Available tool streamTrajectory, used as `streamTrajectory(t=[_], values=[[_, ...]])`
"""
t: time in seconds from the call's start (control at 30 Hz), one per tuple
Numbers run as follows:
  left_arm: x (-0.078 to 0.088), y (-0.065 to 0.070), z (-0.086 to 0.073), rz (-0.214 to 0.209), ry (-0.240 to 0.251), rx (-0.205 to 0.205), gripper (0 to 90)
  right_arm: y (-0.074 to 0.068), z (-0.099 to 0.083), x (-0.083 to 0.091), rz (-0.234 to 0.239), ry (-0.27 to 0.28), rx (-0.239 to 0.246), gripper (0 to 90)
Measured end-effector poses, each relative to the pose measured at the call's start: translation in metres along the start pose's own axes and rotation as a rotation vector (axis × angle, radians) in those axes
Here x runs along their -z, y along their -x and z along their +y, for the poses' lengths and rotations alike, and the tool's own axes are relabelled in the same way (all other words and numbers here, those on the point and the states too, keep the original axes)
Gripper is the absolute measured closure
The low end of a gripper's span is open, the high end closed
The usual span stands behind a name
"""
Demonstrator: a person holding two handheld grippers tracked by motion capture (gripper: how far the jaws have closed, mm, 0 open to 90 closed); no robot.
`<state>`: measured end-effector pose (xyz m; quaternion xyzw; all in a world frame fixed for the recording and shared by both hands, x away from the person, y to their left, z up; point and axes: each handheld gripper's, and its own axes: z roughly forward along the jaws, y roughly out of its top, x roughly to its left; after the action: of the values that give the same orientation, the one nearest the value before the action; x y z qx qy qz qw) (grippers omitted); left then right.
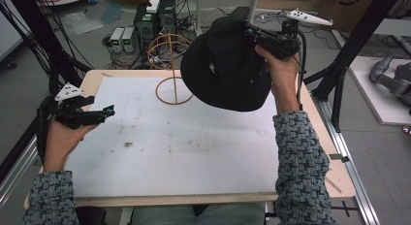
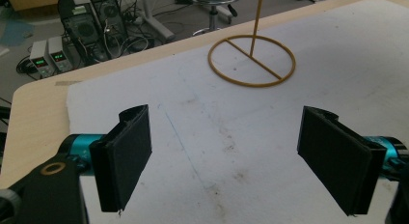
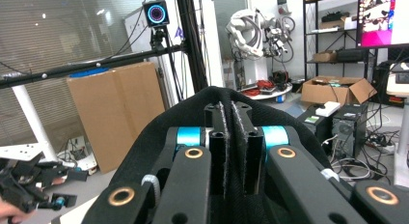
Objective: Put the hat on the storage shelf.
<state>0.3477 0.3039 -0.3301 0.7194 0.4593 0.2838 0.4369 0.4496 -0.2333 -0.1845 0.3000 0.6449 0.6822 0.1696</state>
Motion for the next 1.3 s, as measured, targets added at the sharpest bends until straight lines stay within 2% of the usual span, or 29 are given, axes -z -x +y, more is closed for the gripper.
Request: streamTrajectory(t=[0.23,0.67,0.97,1.07,1.27,1.3], values=[[0.001,0.0,0.0,-0.006,0.007,0.006,19.8,0.001,0.005,-0.018,0.029,0.03,-0.036,86.8],[0.0,0.0,0.0,-0.007,0.001,0.002,19.9,0.003,0.005,-0.043,0.054,0.081,-0.102,86.8],[0.002,-0.001,-0.001,-0.007,0.008,0.009,19.9,-0.006,0.011,-0.068,0.073,0.085,-0.101,86.9],[0.002,-0.001,-0.001,-0.008,0.006,0.006,19.9,-0.012,0.012,-0.083,0.095,0.081,-0.111,86.8],[0.003,-0.001,-0.001,-0.01,0.002,-0.004,20.0,-0.02,0.01,-0.102,0.095,0.062,-0.1,86.8],[0.004,-0.001,-0.001,-0.009,0.008,0.003,20.0,-0.021,0.008,-0.112,0.091,0.044,-0.104,86.8]])
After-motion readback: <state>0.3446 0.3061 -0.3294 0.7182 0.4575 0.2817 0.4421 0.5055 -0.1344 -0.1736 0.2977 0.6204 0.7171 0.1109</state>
